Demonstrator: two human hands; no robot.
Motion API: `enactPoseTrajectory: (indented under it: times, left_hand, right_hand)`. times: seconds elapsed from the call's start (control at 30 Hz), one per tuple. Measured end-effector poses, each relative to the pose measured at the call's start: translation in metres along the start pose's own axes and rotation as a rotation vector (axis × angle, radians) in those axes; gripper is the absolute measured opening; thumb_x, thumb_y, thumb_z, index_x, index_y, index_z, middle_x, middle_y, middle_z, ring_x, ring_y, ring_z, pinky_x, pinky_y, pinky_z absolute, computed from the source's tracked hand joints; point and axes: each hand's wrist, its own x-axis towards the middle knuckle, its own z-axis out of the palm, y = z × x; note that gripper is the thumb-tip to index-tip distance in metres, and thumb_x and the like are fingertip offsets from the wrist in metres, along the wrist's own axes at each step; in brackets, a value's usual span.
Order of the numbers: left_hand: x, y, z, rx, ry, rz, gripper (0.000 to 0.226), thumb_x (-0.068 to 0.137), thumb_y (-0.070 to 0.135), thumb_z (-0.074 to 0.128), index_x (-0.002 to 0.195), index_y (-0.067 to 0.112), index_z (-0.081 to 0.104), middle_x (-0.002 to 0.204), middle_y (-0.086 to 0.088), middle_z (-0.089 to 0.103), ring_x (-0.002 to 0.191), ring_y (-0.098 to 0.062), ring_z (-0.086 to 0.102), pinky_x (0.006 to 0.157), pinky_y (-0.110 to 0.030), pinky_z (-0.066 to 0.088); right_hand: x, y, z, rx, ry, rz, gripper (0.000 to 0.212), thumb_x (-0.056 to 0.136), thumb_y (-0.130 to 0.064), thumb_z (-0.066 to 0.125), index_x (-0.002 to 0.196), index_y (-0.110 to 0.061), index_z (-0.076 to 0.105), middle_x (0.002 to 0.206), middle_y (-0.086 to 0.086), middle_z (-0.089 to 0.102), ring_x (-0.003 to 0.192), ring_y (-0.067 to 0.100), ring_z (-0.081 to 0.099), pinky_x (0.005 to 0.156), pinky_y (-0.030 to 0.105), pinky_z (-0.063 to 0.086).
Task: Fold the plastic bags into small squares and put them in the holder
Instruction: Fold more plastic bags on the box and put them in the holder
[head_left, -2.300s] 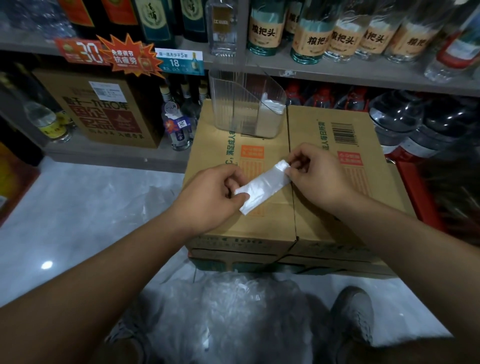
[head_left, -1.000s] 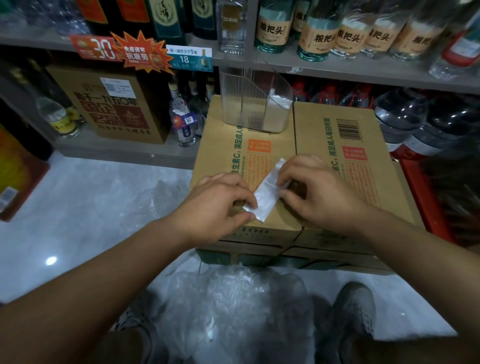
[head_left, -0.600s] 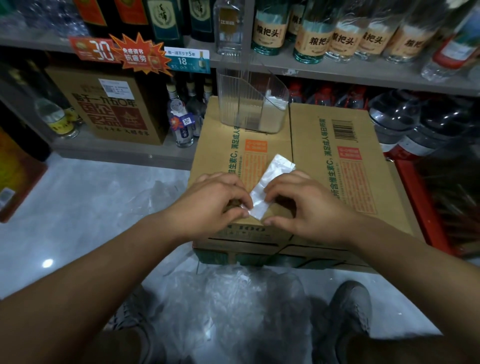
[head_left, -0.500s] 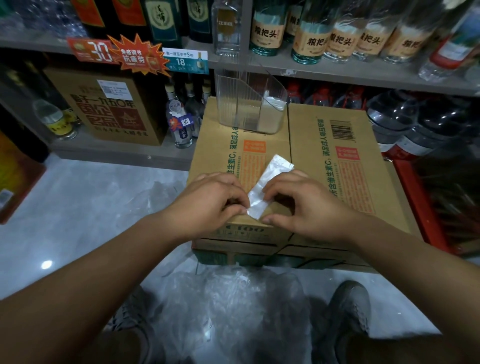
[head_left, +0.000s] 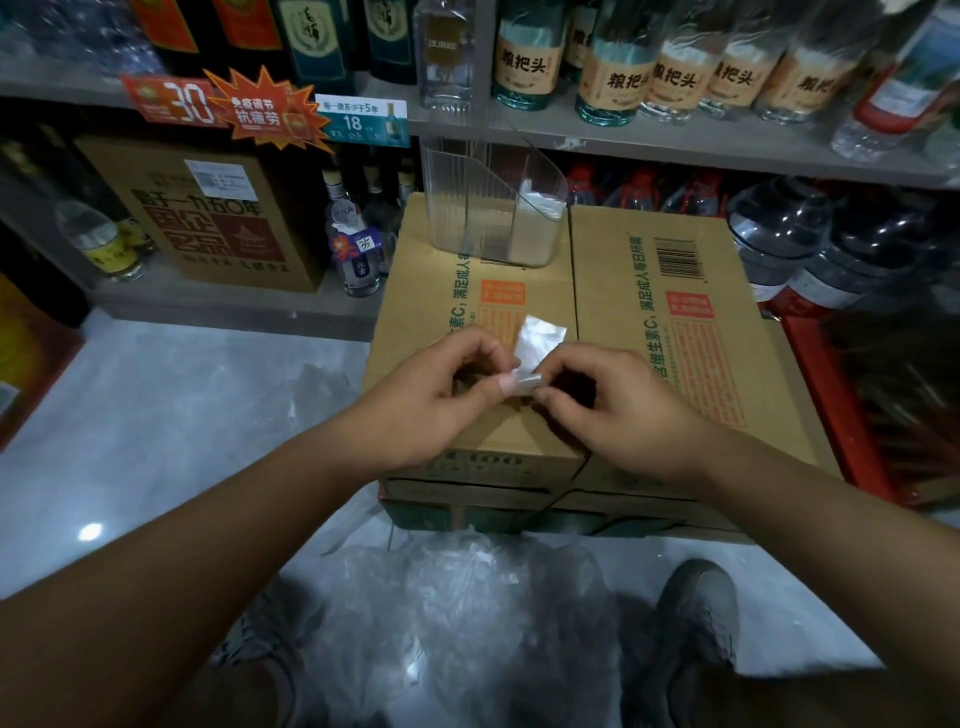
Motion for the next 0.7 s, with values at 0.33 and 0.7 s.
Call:
enactPoseTrajectory:
  times: [0.33, 0.7]
  left_hand:
    - [0.010, -0.010, 0.014, 0.098, 0.100, -0.066, 0.015, 0.088, 0.029, 0.075, 0.096, 0.027, 0.063, 0.088, 0.009, 0.066, 0.089, -0.012, 0.062, 0.089, -0.043, 0.053]
    - [0.025, -0.019, 0.024, 0.123, 0.189, -0.107, 0.011, 0.083, 0.041, 0.065, 0.092, 0.038, 0.060, 0.076, 0.015, 0.067, 0.077, -0.012, 0.065, 0.094, -0.050, 0.051]
  right_hand:
    - [0.005, -0.003, 0.002, 0.385, 0.142, 0.231, 0.016, 0.095, -0.011, 0.066, 0.080, -0.014, 0.064, 0.068, -0.004, 0.063, 0.065, 0.009, 0.056, 0.064, 0.028, 0.046]
    - [0.023, -0.001, -0.004, 0.170, 0.187, 0.269, 0.012, 0.090, -0.022, 0.072, 0.099, -0.021, 0.064, 0.089, -0.004, 0.067, 0.076, 0.010, 0.062, 0.073, 0.029, 0.054]
